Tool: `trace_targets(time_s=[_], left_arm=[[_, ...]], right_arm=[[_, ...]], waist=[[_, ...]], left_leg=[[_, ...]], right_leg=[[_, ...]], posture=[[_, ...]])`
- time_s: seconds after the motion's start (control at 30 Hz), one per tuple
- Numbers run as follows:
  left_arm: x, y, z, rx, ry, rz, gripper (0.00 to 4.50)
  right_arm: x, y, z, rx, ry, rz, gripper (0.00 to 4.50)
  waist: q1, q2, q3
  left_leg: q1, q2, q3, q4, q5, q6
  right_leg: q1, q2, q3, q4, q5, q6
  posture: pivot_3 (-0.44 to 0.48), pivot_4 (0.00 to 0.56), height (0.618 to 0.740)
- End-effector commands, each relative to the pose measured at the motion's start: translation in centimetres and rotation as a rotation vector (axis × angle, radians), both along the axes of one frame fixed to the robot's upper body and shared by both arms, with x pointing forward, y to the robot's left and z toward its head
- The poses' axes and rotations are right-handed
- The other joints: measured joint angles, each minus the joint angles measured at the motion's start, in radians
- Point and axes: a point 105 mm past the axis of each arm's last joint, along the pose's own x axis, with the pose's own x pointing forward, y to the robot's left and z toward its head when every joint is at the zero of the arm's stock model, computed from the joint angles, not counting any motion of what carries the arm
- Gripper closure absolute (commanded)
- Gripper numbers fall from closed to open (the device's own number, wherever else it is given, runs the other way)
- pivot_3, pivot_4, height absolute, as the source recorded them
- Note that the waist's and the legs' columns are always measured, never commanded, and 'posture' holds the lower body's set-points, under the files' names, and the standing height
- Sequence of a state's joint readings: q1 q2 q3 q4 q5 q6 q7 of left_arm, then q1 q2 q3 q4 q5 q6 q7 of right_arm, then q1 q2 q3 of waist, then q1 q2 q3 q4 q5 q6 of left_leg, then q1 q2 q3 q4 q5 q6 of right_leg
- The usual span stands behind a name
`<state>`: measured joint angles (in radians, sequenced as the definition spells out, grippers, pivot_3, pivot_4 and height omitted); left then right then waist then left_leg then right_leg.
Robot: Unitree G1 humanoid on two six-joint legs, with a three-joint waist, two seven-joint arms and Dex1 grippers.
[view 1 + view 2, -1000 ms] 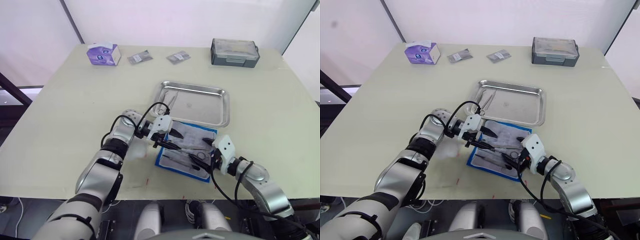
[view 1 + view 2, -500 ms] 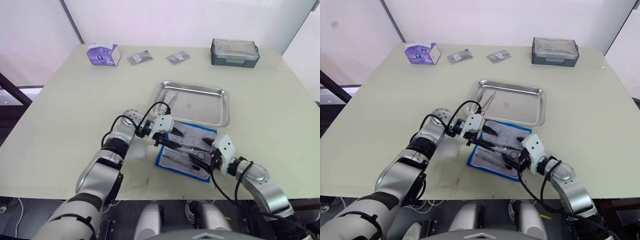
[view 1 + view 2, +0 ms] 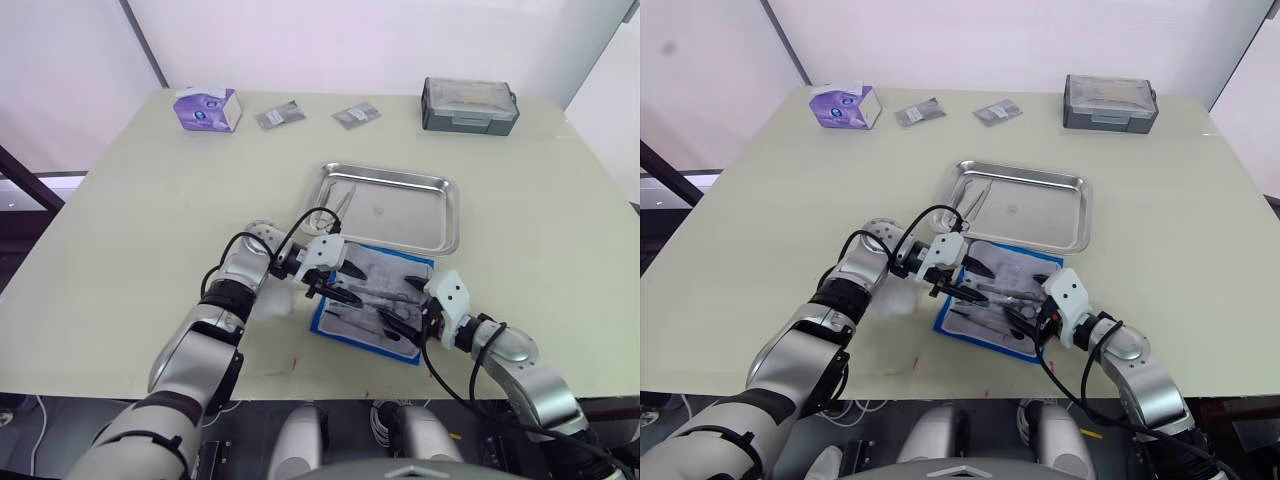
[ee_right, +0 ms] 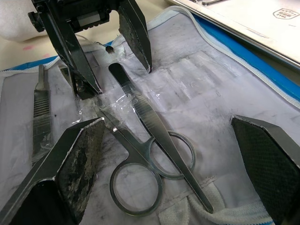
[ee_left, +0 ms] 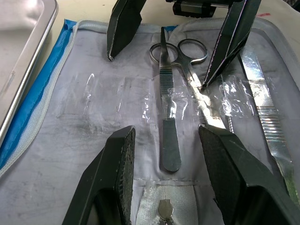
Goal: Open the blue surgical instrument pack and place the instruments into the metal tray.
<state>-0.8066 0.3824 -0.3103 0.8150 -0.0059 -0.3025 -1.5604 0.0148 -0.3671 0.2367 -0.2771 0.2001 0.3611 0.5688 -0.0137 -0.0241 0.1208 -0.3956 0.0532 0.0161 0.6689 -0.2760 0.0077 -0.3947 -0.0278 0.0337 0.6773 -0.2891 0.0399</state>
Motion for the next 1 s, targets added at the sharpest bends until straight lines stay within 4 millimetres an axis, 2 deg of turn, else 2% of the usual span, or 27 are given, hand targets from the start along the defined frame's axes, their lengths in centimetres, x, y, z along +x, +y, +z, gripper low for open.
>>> trace_targets(time_s=[0.03, 0.07, 0.1, 0.17, 0.4, 1.0], left_arm=[[-0.9, 0.7, -1.8, 0.067, 0.067, -0.020, 3.16], [-0.9, 0.8, -1.9, 0.074, 0.070, -0.014, 3.69], [-0.9, 0.9, -2.0, 0.078, 0.072, -0.010, 3.99], [-0.9, 1.2, -2.3, 0.095, 0.070, -0.008, 4.35], [-0.5, 1.9, -2.8, 0.113, 0.081, 0.031, 4.35], [0.9, 1.5, 1.7, 0.124, -0.029, -0.031, 4.35]], right_arm=[[-1.1, -1.0, -3.7, -0.067, 0.152, -0.028, 0.00], [-1.1, -1.0, -3.7, -0.067, 0.152, -0.028, 0.00], [-1.1, -1.0, -3.7, -0.067, 0.152, -0.027, 0.00], [-1.1, -1.0, -3.7, -0.066, 0.152, -0.027, 0.00], [-1.1, -0.9, -3.7, -0.066, 0.150, -0.025, 0.00], [-1.1, -0.8, -3.7, -0.061, 0.156, -0.025, 0.00]], waist=[[0.000, 0.000, -0.001], [0.001, 0.000, -0.001], [0.001, 0.000, -0.001], [0.000, 0.000, -0.002], [-0.001, 0.000, -0.005], [-0.002, 0.000, -0.005]], left_leg=[[0.000, 0.000, 0.000, 0.000, 0.000, 0.000], [0.000, 0.000, 0.000, 0.000, 0.000, 0.000], [0.000, 0.000, 0.000, 0.000, 0.000, 0.000], [0.001, 0.000, 0.000, 0.000, 0.000, 0.000], [0.002, 0.000, 0.000, 0.000, 0.000, 0.000], [0.003, 0.000, 0.000, 0.000, 0.000, 0.001]], right_leg=[[0.000, 0.000, 0.000, 0.000, 0.000, 0.000], [0.001, 0.000, 0.000, 0.000, 0.000, 0.000], [0.001, 0.000, 0.000, 0.000, 0.000, 0.000], [0.001, 0.000, 0.000, 0.000, 0.000, 0.000], [0.001, 0.000, 0.000, 0.000, 0.000, 0.000], [0.003, 0.001, 0.000, 0.000, 0.000, 0.000]], posture=[[0.000, 0.150, 0.738], [0.000, 0.150, 0.738], [0.000, 0.150, 0.738], [0.000, 0.150, 0.738], [0.000, 0.150, 0.738], [0.000, 0.150, 0.738]])
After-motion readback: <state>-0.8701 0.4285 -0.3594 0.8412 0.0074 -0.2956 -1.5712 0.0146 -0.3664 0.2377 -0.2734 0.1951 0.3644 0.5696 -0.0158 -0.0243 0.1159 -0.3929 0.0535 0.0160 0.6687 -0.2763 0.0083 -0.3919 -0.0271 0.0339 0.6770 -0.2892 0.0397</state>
